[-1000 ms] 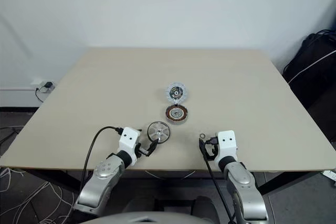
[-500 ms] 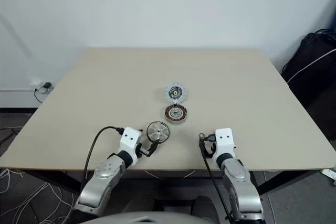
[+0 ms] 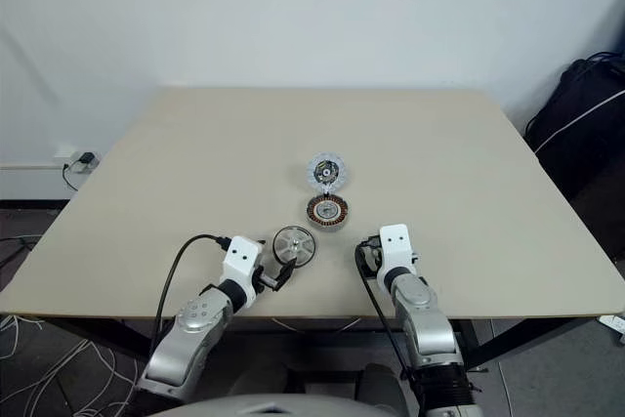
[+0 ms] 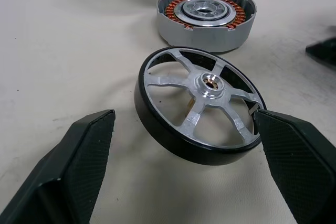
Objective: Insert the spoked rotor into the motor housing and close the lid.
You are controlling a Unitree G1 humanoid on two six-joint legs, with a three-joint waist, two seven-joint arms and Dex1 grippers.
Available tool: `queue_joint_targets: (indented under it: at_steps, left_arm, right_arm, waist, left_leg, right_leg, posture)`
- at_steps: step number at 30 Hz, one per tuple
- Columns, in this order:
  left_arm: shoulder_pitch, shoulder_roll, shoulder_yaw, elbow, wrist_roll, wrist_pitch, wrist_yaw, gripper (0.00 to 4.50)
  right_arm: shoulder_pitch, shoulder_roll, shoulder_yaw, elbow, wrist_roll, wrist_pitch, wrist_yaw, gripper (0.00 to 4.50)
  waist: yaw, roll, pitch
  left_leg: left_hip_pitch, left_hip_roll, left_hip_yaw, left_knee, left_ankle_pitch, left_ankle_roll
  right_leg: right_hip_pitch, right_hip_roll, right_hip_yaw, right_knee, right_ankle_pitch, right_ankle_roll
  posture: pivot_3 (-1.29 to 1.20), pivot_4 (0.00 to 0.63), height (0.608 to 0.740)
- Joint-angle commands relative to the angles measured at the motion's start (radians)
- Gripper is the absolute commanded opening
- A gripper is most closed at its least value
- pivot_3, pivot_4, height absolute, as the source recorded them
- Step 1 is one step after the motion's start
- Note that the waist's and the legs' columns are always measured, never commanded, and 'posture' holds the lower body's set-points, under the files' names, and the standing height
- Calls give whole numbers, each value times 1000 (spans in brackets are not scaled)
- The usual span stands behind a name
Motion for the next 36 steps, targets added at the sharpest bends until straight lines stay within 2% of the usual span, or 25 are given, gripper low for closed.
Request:
queue_joint_targets:
  at_steps: [1,8,11,18,21,26,36]
  left_arm:
    - [-2,3,5,-57,-3,-5,4,4500]
    - [8,5,4,-65,-2,-1,5,4500]
    - [4,5,-1,-59,0,2,1,4500]
    - [-8,4,-6,-51,1,7,-4,4500]
    - [-13,2,-8,-47,0,8,-5,4500]
    - [-19,-4,-11,-40,-2,3,-4,4500]
    - [-2,-16,-6,-49,-1,-6,19,4500]
  right_arm:
    - [21,-2,-6,27,2,-12,9,3324]
    - [104,1,-15,-22,14,-7,13,1070]
    - [134,6,-18,-69,18,1,6,766]
    - [112,1,23,-219,5,20,19,731]
    - [29,8,58,-240,-3,44,28,731]
    - [-115,5,129,-134,-55,46,37,731]
    - [-361,47,174,174,-104,-44,52,731]
  waist:
    - [0,0,0]
    - [1,-2,-2]
    - [4,-2,-2]
    - [2,-1,-1]
    - [-4,0,1]
    - [-2,0,1]
    - [-2,0,1]
  left_leg:
    - [0,0,0,0,0,0]
    - [2,0,0,0,0,0]
    - [2,0,0,-1,0,0]
    - [1,0,0,-2,0,0]
    - [1,0,0,-2,0,0]
    - [2,0,0,-2,0,0]
    - [1,-2,1,-1,0,-1]
  right_leg:
    - [0,0,0,0,0,0]
    - [2,-1,0,0,-3,4]
    - [2,-1,2,0,-2,3]
    - [0,-2,3,0,-2,1]
    - [0,-1,3,0,-2,2]
    - [0,0,0,1,-2,1]
    - [0,3,1,0,-1,0]
  posture:
    - [0,0,740]
    - [0,0,740]
    - [0,0,740]
    - [0,0,740]
    - [0,0,740]
    - [0,0,740]
    - [0,0,740]
